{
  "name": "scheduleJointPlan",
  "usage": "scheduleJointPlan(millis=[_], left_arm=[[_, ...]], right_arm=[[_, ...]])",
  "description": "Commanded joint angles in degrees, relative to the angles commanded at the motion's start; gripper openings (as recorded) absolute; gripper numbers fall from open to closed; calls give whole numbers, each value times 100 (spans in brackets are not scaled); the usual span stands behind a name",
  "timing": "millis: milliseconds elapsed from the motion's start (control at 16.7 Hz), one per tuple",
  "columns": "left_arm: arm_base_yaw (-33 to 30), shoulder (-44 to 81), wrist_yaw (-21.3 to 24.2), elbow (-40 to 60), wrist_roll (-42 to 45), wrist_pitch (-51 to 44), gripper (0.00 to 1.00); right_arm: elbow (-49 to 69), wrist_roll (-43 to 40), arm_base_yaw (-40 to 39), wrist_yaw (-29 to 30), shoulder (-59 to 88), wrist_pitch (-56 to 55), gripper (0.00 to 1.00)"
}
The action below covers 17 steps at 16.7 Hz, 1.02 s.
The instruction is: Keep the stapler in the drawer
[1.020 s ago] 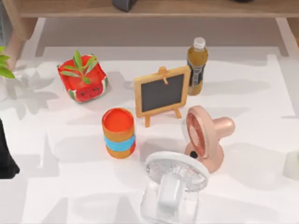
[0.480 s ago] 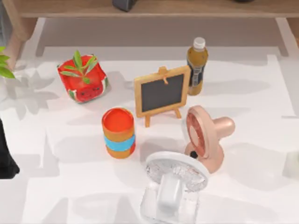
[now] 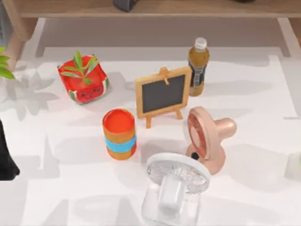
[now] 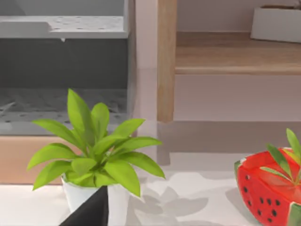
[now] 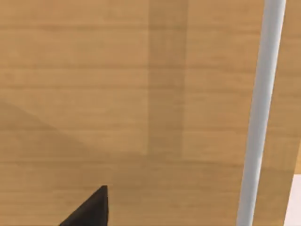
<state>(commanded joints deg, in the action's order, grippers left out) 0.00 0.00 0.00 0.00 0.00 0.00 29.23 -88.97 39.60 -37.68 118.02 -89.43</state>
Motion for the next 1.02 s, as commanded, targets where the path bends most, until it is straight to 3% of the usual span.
scheduleJointPlan(millis=[240, 1020], left_arm=[[0, 0, 0, 0, 0, 0, 100], [0, 0, 0, 0, 0, 0, 100]], right_arm=[[17, 0, -13, 13, 6, 11, 100], [17, 0, -13, 13, 6, 11, 2]])
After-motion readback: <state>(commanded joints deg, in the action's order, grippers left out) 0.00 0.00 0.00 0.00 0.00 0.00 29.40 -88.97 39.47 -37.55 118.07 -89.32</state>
